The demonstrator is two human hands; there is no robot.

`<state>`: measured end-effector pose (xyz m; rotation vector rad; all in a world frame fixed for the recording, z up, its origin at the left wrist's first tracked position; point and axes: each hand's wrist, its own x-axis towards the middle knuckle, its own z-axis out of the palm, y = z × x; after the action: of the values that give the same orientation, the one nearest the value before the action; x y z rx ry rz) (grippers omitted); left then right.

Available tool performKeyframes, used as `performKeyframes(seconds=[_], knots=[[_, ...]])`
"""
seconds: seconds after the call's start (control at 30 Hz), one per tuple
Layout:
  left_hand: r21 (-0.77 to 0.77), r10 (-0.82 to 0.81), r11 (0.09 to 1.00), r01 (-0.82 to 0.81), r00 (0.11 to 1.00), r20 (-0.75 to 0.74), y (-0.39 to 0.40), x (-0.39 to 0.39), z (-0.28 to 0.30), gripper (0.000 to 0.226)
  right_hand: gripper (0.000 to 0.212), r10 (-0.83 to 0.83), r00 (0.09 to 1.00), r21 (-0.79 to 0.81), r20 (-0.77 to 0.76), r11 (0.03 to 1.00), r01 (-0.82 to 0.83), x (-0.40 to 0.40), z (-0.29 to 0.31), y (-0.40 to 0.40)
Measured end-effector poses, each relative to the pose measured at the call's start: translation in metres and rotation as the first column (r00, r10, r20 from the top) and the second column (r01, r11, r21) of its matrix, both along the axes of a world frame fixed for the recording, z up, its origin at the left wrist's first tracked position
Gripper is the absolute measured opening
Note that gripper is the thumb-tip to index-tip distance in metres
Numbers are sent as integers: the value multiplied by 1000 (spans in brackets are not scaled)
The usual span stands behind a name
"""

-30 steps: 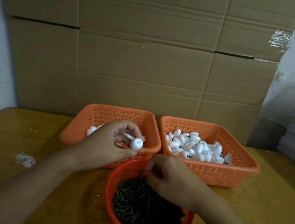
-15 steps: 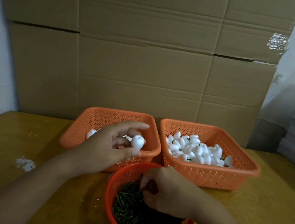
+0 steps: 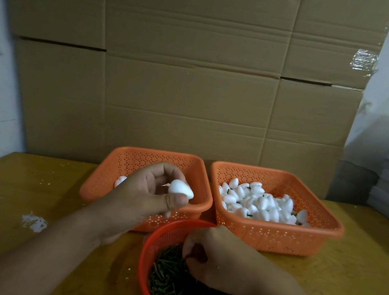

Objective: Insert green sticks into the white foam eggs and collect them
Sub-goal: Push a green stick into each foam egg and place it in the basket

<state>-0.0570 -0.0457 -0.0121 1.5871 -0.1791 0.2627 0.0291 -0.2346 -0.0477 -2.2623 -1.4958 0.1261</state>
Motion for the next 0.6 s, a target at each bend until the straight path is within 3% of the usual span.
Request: performKeyframes(seconds=[0.2, 0.53, 0.6], knots=[[168, 48, 984, -62, 995, 88, 2, -1, -1, 26, 17, 2, 1000, -6, -1, 1000, -2, 1, 0, -1], [154, 67, 986, -68, 998, 12, -5, -1, 3, 40, 17, 7, 1000, 1, 25, 1000, -7, 1, -3, 0], [93, 58, 994, -55, 998, -23, -5, -1, 2, 38, 17, 7, 1000, 3, 30, 1000, -7, 1, -3, 1]])
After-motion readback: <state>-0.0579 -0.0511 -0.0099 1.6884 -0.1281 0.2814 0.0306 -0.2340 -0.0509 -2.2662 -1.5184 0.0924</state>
